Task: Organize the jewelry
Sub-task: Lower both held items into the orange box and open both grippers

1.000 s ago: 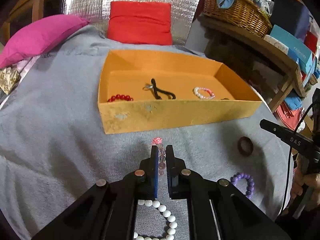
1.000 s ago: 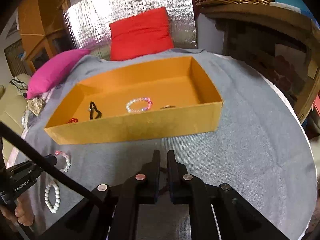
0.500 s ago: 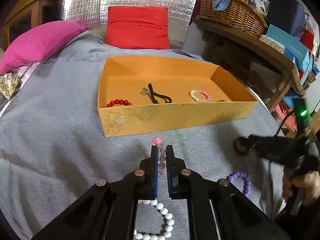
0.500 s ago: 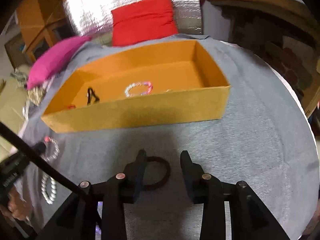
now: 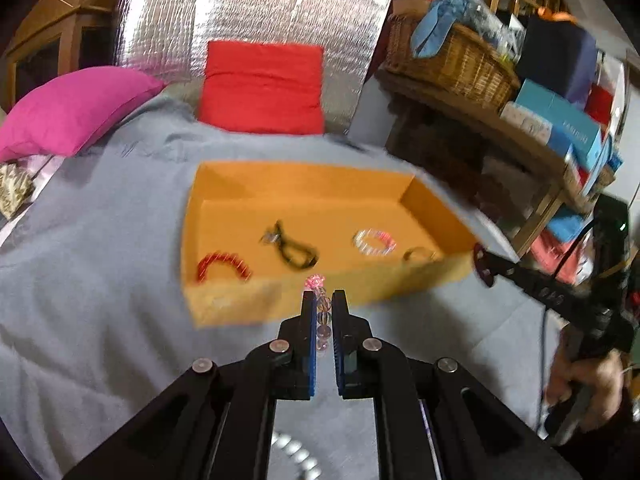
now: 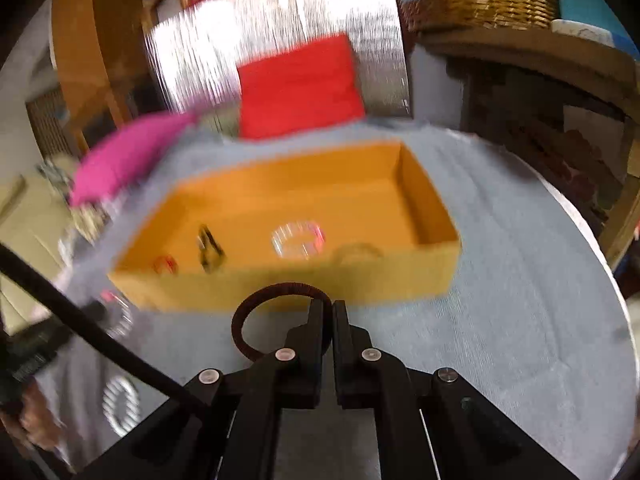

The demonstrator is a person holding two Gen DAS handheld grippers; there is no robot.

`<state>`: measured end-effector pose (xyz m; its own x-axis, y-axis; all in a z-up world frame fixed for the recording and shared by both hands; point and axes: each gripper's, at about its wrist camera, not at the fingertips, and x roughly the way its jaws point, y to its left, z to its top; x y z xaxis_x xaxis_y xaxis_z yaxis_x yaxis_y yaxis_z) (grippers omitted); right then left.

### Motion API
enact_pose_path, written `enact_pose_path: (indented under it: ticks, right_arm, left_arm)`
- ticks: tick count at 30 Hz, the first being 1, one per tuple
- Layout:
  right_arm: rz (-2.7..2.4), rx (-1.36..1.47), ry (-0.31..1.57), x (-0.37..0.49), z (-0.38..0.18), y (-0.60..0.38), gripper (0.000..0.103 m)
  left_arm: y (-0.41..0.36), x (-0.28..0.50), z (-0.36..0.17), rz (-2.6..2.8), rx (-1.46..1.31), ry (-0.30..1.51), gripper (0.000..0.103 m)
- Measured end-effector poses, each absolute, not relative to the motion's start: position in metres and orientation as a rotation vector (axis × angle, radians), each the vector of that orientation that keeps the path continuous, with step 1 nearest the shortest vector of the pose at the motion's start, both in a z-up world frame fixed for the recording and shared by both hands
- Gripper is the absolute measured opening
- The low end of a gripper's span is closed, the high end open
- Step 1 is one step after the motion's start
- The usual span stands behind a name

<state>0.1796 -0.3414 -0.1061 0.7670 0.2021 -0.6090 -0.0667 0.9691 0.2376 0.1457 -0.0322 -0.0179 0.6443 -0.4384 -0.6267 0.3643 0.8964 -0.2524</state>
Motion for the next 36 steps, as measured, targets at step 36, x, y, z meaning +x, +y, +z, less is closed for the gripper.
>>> enact_pose_path:
  ticks: [36]
  right_arm:
    - [-0.052, 0.303, 0.810, 0.335, -0.132, -0.374, 0.028]
  left_arm:
    - [-0.111, 0.253, -0.043, -0.468, -0.075, 0.891, 0.043]
